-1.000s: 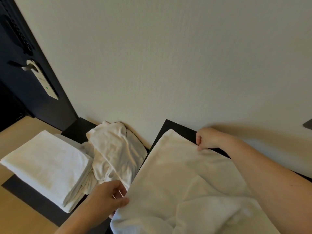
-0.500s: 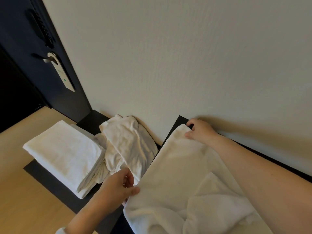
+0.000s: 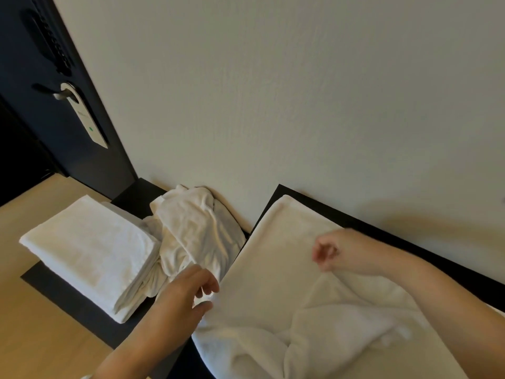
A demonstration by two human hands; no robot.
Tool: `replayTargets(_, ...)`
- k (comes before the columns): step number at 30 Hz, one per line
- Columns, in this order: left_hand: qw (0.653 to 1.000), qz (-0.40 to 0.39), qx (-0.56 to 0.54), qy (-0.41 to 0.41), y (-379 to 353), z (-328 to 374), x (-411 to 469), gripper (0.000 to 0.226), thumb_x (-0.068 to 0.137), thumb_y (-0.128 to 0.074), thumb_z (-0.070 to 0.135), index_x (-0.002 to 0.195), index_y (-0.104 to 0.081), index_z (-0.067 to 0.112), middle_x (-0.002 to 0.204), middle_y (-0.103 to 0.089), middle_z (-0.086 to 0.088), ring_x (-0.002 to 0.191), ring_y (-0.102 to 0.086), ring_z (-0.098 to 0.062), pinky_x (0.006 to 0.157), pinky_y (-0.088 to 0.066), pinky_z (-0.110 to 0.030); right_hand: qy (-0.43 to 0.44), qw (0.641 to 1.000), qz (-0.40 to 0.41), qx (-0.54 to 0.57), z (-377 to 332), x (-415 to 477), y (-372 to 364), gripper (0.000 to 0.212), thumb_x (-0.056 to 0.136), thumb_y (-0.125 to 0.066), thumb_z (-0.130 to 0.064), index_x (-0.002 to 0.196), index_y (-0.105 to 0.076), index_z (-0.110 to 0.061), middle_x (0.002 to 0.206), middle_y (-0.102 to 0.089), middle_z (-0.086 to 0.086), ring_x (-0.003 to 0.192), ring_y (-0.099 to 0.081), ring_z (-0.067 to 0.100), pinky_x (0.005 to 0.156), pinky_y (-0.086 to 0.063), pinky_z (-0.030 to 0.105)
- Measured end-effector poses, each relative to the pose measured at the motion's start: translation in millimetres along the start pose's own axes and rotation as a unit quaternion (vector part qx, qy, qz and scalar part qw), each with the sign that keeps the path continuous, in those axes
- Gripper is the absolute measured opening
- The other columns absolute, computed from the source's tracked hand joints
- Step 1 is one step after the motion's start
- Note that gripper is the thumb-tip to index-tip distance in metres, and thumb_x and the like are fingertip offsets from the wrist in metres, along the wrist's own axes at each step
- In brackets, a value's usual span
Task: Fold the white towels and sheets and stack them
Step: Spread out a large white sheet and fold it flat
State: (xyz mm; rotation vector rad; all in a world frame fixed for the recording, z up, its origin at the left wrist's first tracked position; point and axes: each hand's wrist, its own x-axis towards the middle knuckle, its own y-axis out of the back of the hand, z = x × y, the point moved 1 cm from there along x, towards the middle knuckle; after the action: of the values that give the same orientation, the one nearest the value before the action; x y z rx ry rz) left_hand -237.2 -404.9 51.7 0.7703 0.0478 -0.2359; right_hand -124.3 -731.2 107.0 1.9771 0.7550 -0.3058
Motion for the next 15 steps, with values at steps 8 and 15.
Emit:
replayTargets(8,0.973,-0.225,-0.045,-0.028,2,9,-16,0.048,0.069,-0.076,0.065,0.112,-0.056,0.054,0.111,-0.054,0.023,0.107,-0.051,0.002,0.095,-0.043,-0.017,-0.107,0.994,0.038,-0.007,29,-22,-38,0.029,0.074,-0.081,-0.021,0.089,-0.059,-0.033,0.086,-0.059,-0.01,0.074,-0.056,0.003,0.063,-0.042,0.015)
replayTargets(15,0.964,-0.262,0.038,-0.036,-1,33,-4,0.054,0.07,-0.078,0.054,0.117,-0.054,0.046,0.105,-0.052,0.022,0.092,-0.048,0.008,0.083,-0.042,-0.01,-0.021,0.992,-0.001,0.122,-11,-3,36,0.024,0.085,-0.068,0.004,0.083,-0.051,-0.013,0.064,-0.05,0.001,0.038,-0.037,0.007,0.037,-0.025,0.017)
